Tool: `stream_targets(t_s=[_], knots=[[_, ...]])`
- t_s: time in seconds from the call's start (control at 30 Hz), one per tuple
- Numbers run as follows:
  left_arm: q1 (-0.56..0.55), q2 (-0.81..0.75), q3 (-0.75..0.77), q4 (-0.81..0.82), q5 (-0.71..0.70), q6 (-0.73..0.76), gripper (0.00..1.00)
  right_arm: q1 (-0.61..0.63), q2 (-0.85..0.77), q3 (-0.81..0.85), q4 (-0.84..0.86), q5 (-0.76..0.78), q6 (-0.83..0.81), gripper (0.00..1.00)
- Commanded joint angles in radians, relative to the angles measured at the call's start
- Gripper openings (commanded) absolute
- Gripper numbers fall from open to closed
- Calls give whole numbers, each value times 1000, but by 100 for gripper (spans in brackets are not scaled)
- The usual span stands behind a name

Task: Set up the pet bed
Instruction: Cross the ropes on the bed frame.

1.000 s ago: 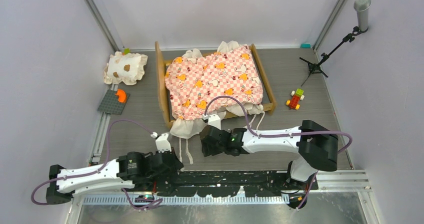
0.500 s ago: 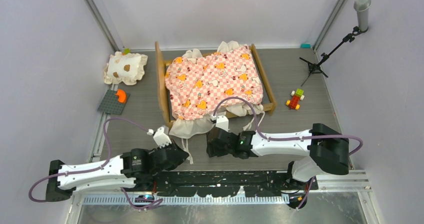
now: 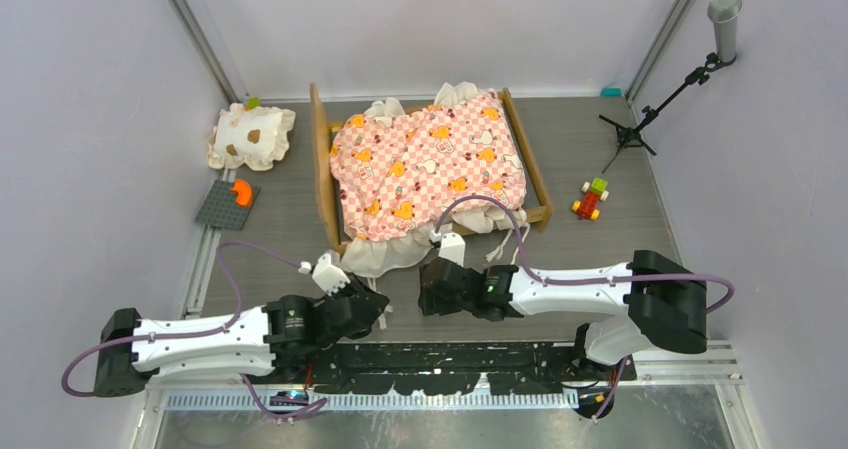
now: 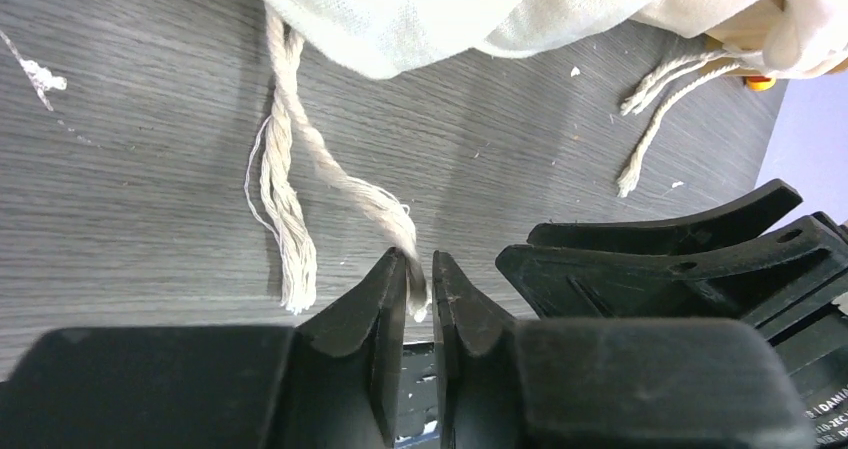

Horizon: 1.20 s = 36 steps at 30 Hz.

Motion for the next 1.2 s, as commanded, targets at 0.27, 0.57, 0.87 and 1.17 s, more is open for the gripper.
stream_targets(t_s=[0.27,0.57,0.87,1.17], knots=[[11,77,25,171,-54,58,35,4,-59,-11,12,55,29,52],[71,109,15,231,-8,165,56,3,-98,-17,-25,99,37,51],[151,153,-3,394,106,323,90,4,-125,-37,-31,111,50,51],[210,176,-30,602,232,491,89,4,-144,-55,-25,120,64,51]])
